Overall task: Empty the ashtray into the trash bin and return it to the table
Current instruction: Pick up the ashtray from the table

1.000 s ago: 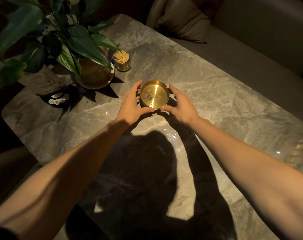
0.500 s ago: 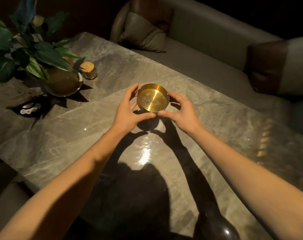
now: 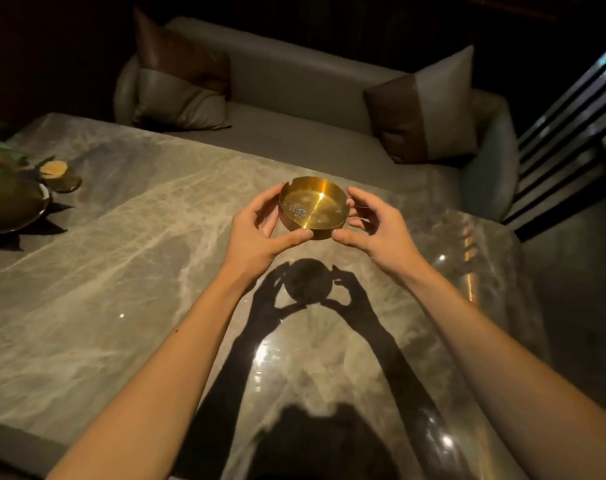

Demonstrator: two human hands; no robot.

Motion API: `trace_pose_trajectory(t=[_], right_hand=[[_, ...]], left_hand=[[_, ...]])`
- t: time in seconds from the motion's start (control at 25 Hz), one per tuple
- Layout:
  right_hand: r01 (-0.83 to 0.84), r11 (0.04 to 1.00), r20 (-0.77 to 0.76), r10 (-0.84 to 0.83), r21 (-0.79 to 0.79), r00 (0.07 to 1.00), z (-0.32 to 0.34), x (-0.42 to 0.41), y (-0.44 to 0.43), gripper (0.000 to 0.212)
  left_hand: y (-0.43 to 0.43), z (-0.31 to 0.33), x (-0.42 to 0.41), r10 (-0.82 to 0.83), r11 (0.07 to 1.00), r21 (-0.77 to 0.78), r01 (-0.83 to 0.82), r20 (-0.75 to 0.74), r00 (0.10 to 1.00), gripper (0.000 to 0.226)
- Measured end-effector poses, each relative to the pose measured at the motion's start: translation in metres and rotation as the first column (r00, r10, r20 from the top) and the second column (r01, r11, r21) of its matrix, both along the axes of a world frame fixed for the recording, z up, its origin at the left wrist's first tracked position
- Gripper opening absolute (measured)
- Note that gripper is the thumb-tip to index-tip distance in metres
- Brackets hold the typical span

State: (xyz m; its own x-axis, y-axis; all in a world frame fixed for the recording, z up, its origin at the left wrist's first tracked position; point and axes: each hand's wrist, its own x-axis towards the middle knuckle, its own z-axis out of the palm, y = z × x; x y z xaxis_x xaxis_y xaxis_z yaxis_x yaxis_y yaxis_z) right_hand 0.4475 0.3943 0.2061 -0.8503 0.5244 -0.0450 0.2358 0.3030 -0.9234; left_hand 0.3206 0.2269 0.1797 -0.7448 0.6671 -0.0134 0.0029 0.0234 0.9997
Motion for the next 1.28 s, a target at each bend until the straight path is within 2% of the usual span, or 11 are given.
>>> trace_pose_trajectory(t=[0.24, 0.56, 0.8, 1.12, 1.28], right_hand=[[0.05, 0.998, -0.098, -0.055, -0.048, 0.994, 0.02, 0.115, 0.061, 0.065], [0.023, 0.998, -0.1, -0.029, -0.059, 0.995, 0.033, 0.238, 0.134, 0.072], [0.064, 0.998, -0.109, -0.065, -0.018, 0.992, 0.033, 0.262, 0.137, 0.064], [0.192, 0.979, -0.085, -0.187, 0.064, 0.979, 0.038, 0.263, 0.113, 0.068], [0.239, 0.97, -0.074, -0.236, 0.041, 0.969, 0.037, 0.267, 0.101, 0.068]], left_hand=[[0.074, 0.031, 0.112, -0.064, 0.998, -0.023, 0.062, -0.116, 0.991, 0.087], [0.14, 0.043, 0.228, -0.066, 0.997, -0.037, 0.062, -0.132, 0.989, 0.097], [0.147, 0.051, 0.248, -0.101, 0.995, 0.0, 0.102, -0.098, 0.99, 0.085], [0.138, 0.04, 0.238, -0.182, 0.982, 0.042, 0.185, -0.068, 0.981, 0.095], [0.134, 0.033, 0.24, -0.18, 0.979, 0.086, 0.183, -0.035, 0.983, 0.087]])
